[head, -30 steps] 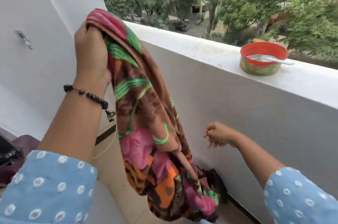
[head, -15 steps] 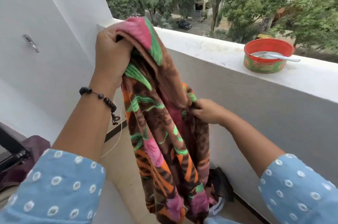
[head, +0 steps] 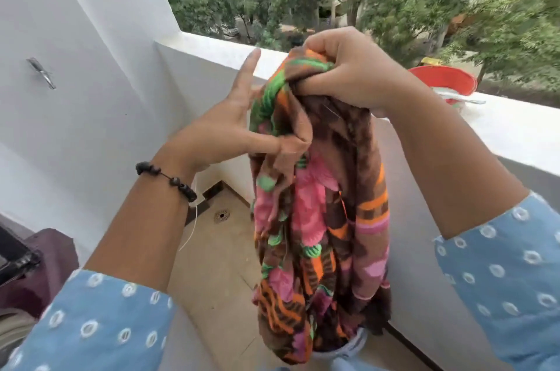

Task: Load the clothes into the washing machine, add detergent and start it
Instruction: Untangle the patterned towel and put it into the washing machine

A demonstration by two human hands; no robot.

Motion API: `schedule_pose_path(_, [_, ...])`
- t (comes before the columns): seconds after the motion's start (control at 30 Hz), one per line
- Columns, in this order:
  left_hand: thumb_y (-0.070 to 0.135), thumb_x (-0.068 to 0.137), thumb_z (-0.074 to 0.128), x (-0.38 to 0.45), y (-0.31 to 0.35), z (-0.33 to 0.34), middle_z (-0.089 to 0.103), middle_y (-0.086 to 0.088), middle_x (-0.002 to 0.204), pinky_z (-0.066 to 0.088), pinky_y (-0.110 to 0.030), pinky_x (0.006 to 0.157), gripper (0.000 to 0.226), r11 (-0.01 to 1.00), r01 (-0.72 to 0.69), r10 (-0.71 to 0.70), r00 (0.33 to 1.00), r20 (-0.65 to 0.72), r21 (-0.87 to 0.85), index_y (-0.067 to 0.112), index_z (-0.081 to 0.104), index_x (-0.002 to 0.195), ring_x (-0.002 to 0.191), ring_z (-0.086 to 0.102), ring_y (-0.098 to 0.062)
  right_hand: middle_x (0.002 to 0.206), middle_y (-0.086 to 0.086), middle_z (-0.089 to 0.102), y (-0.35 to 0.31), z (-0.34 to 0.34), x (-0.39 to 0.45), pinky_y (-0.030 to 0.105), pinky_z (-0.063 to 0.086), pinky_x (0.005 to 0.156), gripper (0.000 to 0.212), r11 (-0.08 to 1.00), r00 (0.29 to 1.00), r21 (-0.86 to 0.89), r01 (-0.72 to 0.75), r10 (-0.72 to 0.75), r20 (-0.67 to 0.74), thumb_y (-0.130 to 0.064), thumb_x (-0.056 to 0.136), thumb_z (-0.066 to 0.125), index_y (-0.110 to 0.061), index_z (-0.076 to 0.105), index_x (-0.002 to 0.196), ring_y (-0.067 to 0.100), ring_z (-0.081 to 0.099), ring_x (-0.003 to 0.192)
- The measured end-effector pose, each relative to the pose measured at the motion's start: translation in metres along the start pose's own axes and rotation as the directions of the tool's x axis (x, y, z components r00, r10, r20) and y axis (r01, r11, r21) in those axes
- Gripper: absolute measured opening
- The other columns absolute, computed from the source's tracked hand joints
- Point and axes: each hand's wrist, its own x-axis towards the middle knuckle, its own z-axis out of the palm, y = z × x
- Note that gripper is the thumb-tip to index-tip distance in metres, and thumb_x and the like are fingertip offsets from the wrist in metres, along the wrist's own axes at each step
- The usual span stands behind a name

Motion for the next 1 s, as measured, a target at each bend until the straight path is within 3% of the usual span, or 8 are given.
schedule_pose_path(0.1, [0.022,0.076,0.086,0.008,0.002,0.027,0.056,0.018,0.138,0.052,-0.028,0.102,0.105,0.994,-0.052,0.049,0.998,-0.034,-0.091,0.037,0.021,0.156,0.122,0.058,0.004,0.069,0.011,0.059,-0.009,0.006,-0.004,0.031,0.044,0.058,0.019,0.994,0.997,-0.092,0.056,-0.050,0.064,-0.016,0.069,0.075,-0.002,0.066,0.077,0.010,0.046,0.062])
schedule_pose_path(0.23, [0.039,0.075,0.068,0.014,-0.004,0.028,0.075,-0.013,0.110,0.051,-0.059,0.097,0.028,0.981,-0.085,0.040,0.967,-0.252,-0.173,0.036,0.075,0.101,0.104,0.070,-0.030,0.072,0.020,0.062,-0.001,0.005,-0.012,0.031,0.041,0.059,0.025,0.996,0.999,0.088,-0.019,0.015,0.045,-0.027,0.078,0.078,-0.004,0.069,0.083,0.013,0.048,0.064])
schedule_pose_path(0.37, [0.019,0.086,0.062,0.020,0.006,0.008,0.075,0.005,0.072,0.058,-0.036,0.070,0.017,0.960,-0.152,0.014,0.862,-0.506,-0.234,0.026,0.075,0.080,0.066,0.071,-0.016,0.070,0.001,0.068,0.035,0.015,-0.045,0.022,0.048,0.059,0.018,0.903,0.929,0.332,-0.272,0.156,0.336,-0.027,0.085,0.075,-0.010,0.068,0.088,0.012,0.061,0.062])
schedule_pose_path(0.5, [0.010,0.094,0.059,0.025,0.034,-0.016,0.069,0.003,0.069,0.058,-0.039,0.069,0.017,0.885,-0.297,-0.009,0.759,-0.651,-0.359,0.018,0.066,0.081,0.067,0.067,-0.016,0.109,0.009,0.073,0.098,0.093,-0.090,0.043,0.053,0.091,0.035,0.901,0.725,-0.109,-0.419,0.405,0.557,-0.027,0.078,0.078,-0.017,0.069,0.110,0.026,0.068,0.100])
schedule_pose_path(0.63, [0.011,0.097,0.055,0.021,0.052,-0.034,0.064,0.005,0.065,0.059,-0.041,0.066,0.019,0.867,-0.400,0.097,0.718,-0.689,-0.296,0.017,0.061,0.080,0.061,0.067,-0.016,0.087,0.008,0.065,0.134,0.137,-0.120,0.016,0.044,0.060,0.018,0.820,0.624,-0.262,-0.508,0.560,0.545,-0.019,0.093,0.058,-0.009,0.064,0.079,0.023,0.061,0.081])
schedule_pose_path(0.7, [0.010,0.097,0.055,0.019,0.049,-0.036,0.063,0.006,0.064,0.058,-0.037,0.062,0.017,0.870,-0.421,0.136,0.706,-0.695,-0.258,0.016,0.061,0.082,0.057,0.065,-0.014,0.069,0.007,0.057,0.140,0.124,-0.113,0.022,0.038,0.051,0.033,0.808,0.669,-0.230,-0.543,0.581,0.463,-0.015,0.094,0.052,-0.014,0.054,0.061,0.021,0.052,0.065])
schedule_pose_path(0.87, [0.014,0.089,0.061,0.018,0.009,-0.027,0.073,0.010,0.083,0.058,-0.037,0.076,0.017,0.948,-0.256,0.078,0.760,-0.645,-0.187,0.027,0.071,0.089,0.079,0.068,-0.013,0.060,0.009,0.057,0.100,0.057,-0.069,0.029,0.036,0.055,0.037,0.871,0.886,0.161,-0.464,0.459,0.072,-0.024,0.094,0.051,0.001,0.058,0.068,0.016,0.049,0.054])
schedule_pose_path(1.0, [0.021,0.086,0.076,0.009,-0.020,-0.016,0.066,0.003,0.117,0.058,-0.034,0.089,0.048,0.978,0.205,-0.194,0.959,-0.208,0.035,0.027,0.055,0.129,0.109,0.064,-0.019,0.062,0.000,0.062,0.036,0.007,-0.039,0.026,0.046,0.053,0.033,0.877,0.965,0.448,-0.176,0.244,-0.098,-0.013,0.101,0.046,-0.008,0.060,0.072,0.013,0.059,0.057])
